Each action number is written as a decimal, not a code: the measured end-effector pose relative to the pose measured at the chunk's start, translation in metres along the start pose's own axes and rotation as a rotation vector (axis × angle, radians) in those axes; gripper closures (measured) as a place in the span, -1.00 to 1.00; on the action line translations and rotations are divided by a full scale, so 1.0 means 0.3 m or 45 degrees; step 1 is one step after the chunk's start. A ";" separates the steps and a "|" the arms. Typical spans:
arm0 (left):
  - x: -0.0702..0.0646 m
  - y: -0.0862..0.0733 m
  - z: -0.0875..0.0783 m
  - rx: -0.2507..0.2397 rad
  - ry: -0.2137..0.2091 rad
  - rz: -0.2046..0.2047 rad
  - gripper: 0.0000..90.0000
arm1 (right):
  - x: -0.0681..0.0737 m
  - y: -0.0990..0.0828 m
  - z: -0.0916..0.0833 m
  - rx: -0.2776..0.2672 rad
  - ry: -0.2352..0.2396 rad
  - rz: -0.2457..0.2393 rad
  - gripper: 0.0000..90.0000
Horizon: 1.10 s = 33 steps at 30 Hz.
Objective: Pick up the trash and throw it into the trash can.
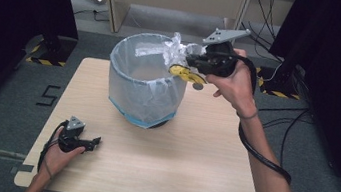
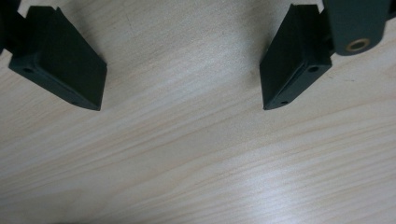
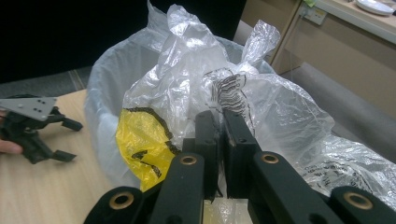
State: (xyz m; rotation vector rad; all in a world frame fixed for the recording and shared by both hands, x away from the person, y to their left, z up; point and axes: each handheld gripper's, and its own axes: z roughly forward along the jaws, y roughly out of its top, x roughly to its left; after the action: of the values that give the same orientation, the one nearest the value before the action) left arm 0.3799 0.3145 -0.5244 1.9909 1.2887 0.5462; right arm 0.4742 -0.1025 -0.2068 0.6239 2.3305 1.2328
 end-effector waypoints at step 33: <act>0.000 0.000 0.000 -0.001 0.000 -0.001 -0.69 | 0.042 0.118 0.316 0.194 -0.054 -0.113 0.71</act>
State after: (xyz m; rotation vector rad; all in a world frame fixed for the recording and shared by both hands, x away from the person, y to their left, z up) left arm 0.3799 0.3145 -0.5245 1.9897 1.2885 0.5463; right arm 0.5237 -0.0158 -0.2278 0.5836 2.4052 1.0004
